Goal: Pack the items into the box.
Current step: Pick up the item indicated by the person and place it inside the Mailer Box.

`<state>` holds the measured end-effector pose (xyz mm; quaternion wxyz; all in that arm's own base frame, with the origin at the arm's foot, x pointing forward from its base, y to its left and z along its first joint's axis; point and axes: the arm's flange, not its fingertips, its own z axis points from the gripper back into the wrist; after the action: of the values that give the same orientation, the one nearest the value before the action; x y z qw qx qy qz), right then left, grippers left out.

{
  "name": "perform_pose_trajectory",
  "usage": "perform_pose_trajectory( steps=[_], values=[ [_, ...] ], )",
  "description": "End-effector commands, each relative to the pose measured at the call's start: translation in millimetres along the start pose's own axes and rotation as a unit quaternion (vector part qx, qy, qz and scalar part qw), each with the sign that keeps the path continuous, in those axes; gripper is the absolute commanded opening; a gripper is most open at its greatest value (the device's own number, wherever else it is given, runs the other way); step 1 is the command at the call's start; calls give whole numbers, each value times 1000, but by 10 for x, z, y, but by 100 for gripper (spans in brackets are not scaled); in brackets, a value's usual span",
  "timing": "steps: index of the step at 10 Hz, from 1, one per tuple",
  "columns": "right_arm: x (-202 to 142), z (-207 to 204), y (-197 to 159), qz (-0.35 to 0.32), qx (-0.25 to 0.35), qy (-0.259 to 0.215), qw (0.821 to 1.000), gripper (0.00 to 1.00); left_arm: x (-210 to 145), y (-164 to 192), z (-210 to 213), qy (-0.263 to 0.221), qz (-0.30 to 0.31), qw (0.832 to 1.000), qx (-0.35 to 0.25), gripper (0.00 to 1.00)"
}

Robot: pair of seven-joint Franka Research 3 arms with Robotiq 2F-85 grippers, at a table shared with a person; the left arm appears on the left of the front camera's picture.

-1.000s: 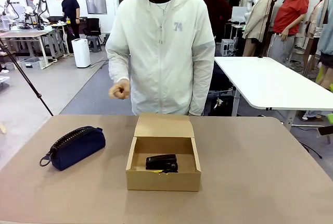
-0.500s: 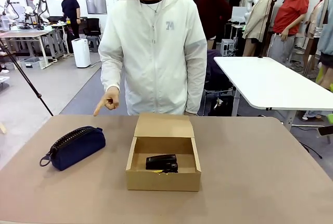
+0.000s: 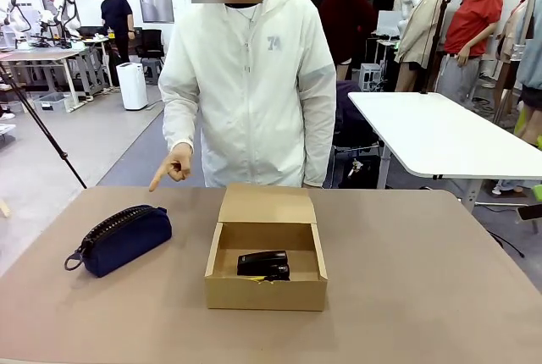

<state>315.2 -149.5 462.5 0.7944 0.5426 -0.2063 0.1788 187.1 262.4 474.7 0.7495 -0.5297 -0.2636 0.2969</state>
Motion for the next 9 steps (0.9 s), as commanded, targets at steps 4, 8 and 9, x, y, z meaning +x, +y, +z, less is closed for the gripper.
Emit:
perform_pose_trajectory(
  steps=[4,8,9],
  values=[
    [-9,30,25,0,1,7,1000,100,33,-1325,-1550,141,-168,917,333,100],
    [-9,30,25,0,1,7,1000,100,-611,-1659,-3074,111,-297,766,559,100],
    [-9,30,25,0,1,7,1000,100,-762,-1665,-3365,82,-350,744,563,100]
  ],
)
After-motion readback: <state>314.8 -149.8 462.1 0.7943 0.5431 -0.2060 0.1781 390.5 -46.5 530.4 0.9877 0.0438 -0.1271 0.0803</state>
